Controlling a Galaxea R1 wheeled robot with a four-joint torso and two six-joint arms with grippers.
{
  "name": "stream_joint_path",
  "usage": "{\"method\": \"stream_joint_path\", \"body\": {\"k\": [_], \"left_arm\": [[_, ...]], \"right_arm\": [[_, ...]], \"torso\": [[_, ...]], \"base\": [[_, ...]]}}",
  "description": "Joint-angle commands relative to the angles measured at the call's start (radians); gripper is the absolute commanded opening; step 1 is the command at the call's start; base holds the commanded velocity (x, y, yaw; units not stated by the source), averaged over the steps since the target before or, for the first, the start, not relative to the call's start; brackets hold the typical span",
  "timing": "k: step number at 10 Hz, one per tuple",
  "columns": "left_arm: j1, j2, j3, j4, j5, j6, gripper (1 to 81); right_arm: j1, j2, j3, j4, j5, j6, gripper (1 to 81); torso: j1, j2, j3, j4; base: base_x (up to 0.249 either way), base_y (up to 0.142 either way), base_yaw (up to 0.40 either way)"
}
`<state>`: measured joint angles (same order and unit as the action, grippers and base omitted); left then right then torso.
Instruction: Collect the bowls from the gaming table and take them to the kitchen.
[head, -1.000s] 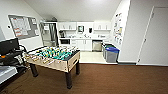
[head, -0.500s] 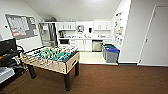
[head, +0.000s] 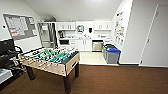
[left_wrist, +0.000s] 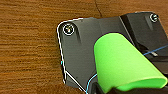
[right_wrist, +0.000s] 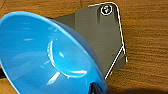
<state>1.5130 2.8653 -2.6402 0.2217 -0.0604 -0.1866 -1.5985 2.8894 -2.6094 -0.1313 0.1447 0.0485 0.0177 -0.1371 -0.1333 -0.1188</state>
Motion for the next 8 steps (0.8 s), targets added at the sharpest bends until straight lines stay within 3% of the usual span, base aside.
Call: {"method": "stream_joint_path", "body": {"k": [1, 8], "left_arm": [[-0.052, -0.013, -0.004, 0.01, 0.045, 0.003, 1.0], [-0.052, -0.012, -0.004, 0.011, 0.045, 0.003, 1.0]], "right_arm": [[0.042, -0.011, 0.0, -0.007, -0.05, -0.004, 1.0], [0.042, -0.011, -0.001, -0.007, -0.051, -0.004, 1.0]], "torso": [[0.0, 0.0, 0.0, 0.0], [0.0, 0.0, 0.0, 0.0]], "base": [[0.166, 0.0, 0.0], [0.175, -0.062, 0.0]]}}
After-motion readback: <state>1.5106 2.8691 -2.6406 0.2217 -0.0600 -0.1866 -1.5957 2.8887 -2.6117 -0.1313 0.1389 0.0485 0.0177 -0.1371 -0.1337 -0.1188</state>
